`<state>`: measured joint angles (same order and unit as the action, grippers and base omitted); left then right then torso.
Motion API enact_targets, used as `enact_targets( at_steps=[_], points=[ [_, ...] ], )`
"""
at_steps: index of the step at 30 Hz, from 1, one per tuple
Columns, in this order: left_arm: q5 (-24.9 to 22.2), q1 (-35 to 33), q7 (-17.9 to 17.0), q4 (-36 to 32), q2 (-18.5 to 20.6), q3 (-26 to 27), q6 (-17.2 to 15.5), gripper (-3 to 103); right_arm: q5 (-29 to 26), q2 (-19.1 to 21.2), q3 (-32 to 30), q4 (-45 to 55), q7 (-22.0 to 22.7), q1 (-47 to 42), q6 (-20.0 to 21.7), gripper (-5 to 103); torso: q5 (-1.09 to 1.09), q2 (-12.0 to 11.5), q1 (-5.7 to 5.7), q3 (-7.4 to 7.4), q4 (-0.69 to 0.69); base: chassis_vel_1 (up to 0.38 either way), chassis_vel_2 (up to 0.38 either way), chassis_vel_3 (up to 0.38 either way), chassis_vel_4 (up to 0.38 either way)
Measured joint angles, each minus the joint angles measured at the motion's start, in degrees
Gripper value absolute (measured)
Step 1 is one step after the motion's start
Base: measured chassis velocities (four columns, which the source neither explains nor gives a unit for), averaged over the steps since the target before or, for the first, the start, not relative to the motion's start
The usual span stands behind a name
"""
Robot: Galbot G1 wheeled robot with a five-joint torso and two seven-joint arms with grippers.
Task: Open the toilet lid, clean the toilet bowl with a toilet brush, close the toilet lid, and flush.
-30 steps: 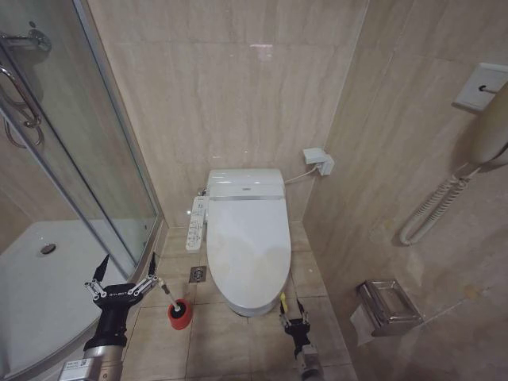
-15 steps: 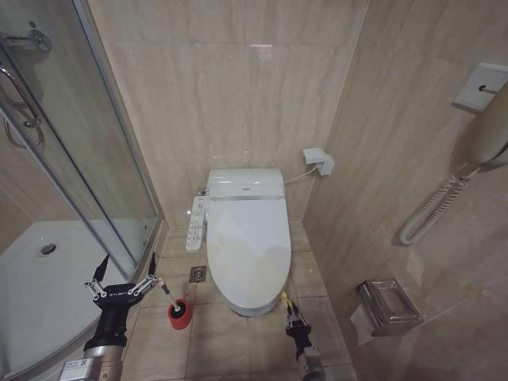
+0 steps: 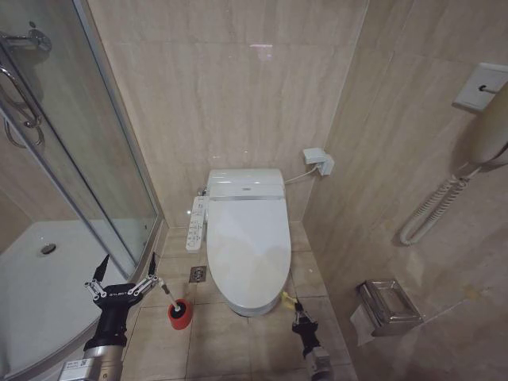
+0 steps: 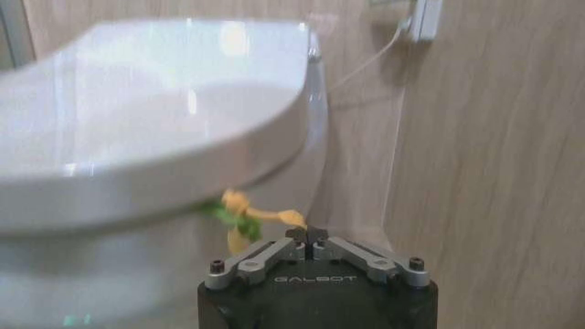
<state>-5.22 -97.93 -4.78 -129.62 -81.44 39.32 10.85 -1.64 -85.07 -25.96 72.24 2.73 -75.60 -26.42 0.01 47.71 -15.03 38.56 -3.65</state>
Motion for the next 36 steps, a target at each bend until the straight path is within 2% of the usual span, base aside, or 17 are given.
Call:
enact_targets(
  at_steps=[7, 13, 15, 19, 23, 36],
  points=[
    [0.0, 0.0, 0.0, 0.0, 0.0, 0.0, 0.0, 100, -5.7, 3.9, -1.1, 11.7, -1.0, -4.9, 0.9, 1, 0.03, 0.0, 0.0, 0.0, 0.03, 0.0, 0.0, 0.0, 0.0],
    [0.0, 0.0, 0.0, 0.0, 0.0, 0.0, 0.0, 100, -9.4, 4.6, -1.8, 20.9, -1.3, -8.0, 2.1, 1, 0.02, 0.0, 0.0, 0.0, -0.01, 0.0, 0.0, 0.0, 0.0],
    [0.0, 0.0, 0.0, 0.0, 0.0, 0.0, 0.0, 100, -11.1, 4.4, -2.4, 26.9, -1.3, -9.3, 4.0, 1, 0.01, 0.0, 0.0, 0.0, 0.0, 0.0, 0.0, 0.0, 0.0],
    [0.0, 0.0, 0.0, 0.0, 0.0, 0.0, 0.0, 100, -12.5, 4.6, -3.1, 32.3, -1.1, -9.4, 6.3, 1, 0.0, 0.0, 0.0, 0.0, 0.0, 0.0, 0.0, 0.0, 0.0],
    [0.0, 0.0, 0.0, 0.0, 0.0, 0.0, 0.0, 100, -14.3, 6.3, -3.5, 39.0, -0.2, -7.4, 9.4, 1, -0.02, 0.0, 0.0, 0.0, 0.0, 0.0, 0.0, 0.0, 0.0],
    [0.0, 0.0, 0.0, 0.0, 0.0, 0.0, 0.0, 100, -16.6, 7.0, -1.6, 41.3, 1.6, 2.5, 14.5, 1, -0.01, 0.0, 0.0, 0.01, 0.0, 0.0, 0.0, 0.0, 0.0]
  ],
)
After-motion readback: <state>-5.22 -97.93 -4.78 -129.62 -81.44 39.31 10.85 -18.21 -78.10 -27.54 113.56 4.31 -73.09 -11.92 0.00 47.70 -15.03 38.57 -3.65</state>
